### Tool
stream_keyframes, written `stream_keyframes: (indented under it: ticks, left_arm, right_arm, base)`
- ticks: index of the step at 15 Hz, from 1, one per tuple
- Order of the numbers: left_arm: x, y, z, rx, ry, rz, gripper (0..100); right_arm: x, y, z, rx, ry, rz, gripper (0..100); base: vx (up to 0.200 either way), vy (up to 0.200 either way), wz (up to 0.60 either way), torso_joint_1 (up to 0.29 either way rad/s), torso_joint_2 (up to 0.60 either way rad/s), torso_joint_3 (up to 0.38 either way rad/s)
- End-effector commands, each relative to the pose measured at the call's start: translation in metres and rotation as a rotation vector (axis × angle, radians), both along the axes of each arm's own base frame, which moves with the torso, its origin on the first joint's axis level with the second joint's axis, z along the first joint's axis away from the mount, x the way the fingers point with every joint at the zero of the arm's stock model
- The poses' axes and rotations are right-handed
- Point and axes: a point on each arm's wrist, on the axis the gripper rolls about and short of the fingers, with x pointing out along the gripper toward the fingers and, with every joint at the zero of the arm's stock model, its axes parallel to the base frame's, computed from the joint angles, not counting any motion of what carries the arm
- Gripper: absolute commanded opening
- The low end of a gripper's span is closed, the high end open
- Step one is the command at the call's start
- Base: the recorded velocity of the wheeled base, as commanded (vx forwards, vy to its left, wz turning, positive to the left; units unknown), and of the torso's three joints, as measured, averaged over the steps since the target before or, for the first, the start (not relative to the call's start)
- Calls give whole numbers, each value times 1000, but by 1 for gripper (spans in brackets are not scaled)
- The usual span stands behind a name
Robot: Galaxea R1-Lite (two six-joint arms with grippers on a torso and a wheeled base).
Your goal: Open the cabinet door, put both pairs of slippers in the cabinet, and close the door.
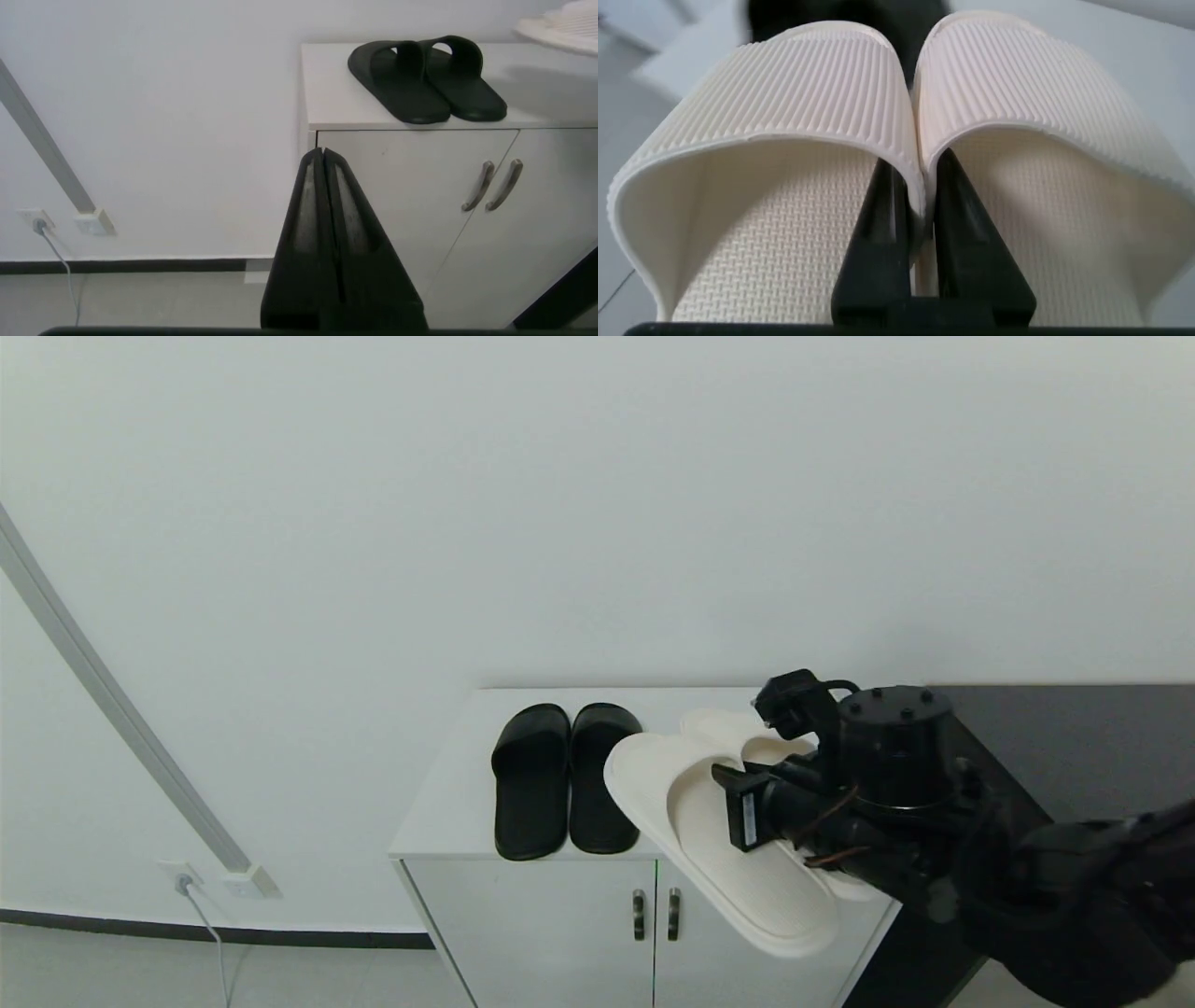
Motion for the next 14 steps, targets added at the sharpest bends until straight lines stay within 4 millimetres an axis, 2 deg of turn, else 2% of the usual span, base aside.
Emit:
stream_keyframes:
  ticks: [1,5,10,14]
  left_arm:
    - [0,0,0,0,1,1,0]
    - [0,0,0,0,1,2,0]
    - [0,0,0,0,1,1,0]
    - [0,0,0,-2,1,1,0]
  right_arm:
    - [-40,-22,28,41,-59,120,0]
    - [-54,-20,23,36,-16,258,0]
    - [-56,-17,19,31,-2,289,0]
    - [-54,-14,14,21,12,293,0]
  base:
    - [0,0,0,0,0,0]
    - [0,0,0,0,0,0]
    - [0,0,0,0,0,0]
    - [-200,0,0,4,1,2]
